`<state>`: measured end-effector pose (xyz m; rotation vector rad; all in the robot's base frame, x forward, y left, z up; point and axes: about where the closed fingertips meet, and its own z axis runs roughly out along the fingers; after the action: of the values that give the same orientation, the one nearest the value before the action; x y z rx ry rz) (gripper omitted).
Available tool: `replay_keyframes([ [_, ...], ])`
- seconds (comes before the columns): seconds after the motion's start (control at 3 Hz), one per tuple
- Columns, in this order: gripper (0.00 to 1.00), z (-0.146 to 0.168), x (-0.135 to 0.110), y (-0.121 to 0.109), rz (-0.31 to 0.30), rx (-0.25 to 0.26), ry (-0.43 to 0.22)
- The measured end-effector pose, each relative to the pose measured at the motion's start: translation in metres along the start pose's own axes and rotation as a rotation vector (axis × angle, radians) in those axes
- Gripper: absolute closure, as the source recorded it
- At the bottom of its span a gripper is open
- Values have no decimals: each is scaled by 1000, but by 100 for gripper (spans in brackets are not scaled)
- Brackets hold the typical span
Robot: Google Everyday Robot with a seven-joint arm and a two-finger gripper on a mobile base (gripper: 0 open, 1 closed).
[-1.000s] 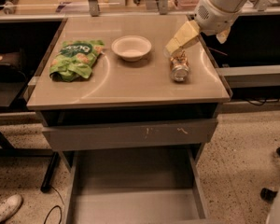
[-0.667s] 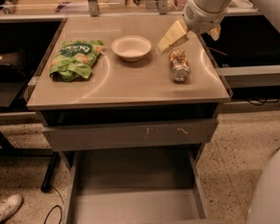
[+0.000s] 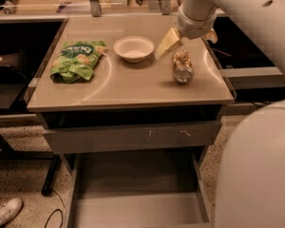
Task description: Place orange can into middle drawer
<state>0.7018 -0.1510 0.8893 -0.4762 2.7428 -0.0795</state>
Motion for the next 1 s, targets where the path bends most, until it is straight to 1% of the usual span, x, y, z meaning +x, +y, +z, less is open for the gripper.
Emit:
replay_keyframes([
  [0.33,0,16,-7,-5,18,33,19],
  [0.67,0,30,-9,-12,32,51,39],
  [1.0,0,43,-8,-19,47,56,61],
])
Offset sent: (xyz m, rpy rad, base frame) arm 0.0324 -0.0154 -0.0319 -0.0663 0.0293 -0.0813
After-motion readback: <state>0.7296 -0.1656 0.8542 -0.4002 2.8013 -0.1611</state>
